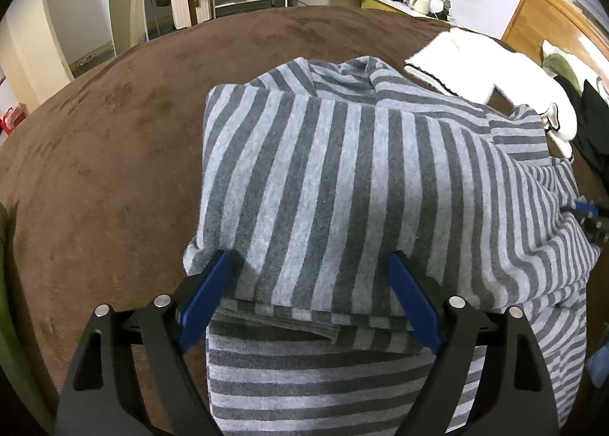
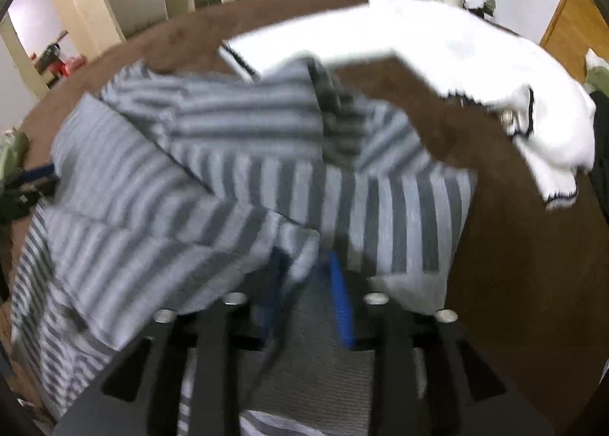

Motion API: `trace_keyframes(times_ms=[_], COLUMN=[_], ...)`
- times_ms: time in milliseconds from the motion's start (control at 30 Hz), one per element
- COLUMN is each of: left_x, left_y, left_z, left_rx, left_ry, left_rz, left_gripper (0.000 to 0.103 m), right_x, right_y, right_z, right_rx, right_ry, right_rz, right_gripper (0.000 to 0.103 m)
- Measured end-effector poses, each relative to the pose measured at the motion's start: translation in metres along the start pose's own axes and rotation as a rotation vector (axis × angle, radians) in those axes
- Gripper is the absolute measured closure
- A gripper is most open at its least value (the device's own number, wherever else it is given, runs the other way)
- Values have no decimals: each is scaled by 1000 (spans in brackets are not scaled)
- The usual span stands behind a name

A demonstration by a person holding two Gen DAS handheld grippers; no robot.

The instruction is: Fold large clothes

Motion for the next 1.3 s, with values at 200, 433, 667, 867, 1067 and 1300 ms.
trace_keyframes(times_ms=[200,433,667,867,1067,1300], left_x=[3,0,17,60,138,208], left_y=[0,-21,-93,-128,-138,-145], left_z=[1,-2,-23,-43,-50,-54], left_rx=[-9,15,55,89,134,180], left_ry=[20,8,13,8,61,27], left_rz=[2,11,94,51,-84,-187], left_gripper=[19,12,7,7,7,12], right_x=[4,-1,24,76,153,226], right_y=[-1,-38,-101,-124,-118,-122], right_z=[4,-18,-67,-100,-110,-122], right_rx=[-16,49,-25,-85,-125,-198], right_ry=[52,-25,-31,48,189,320], right_rz=[51,143,252,222,91,37], right_gripper=[73,43,26,19,18,18])
Point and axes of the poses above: each gripper's, at about its wrist camera, not at the fingertips, and y roughly the way its jaws point, z to its right, x to its underside, the point moved 6 cm from there along y, roughly the way its jaws point, and after that the axes turned 14 degrees about -x, right-handed, at the moved point
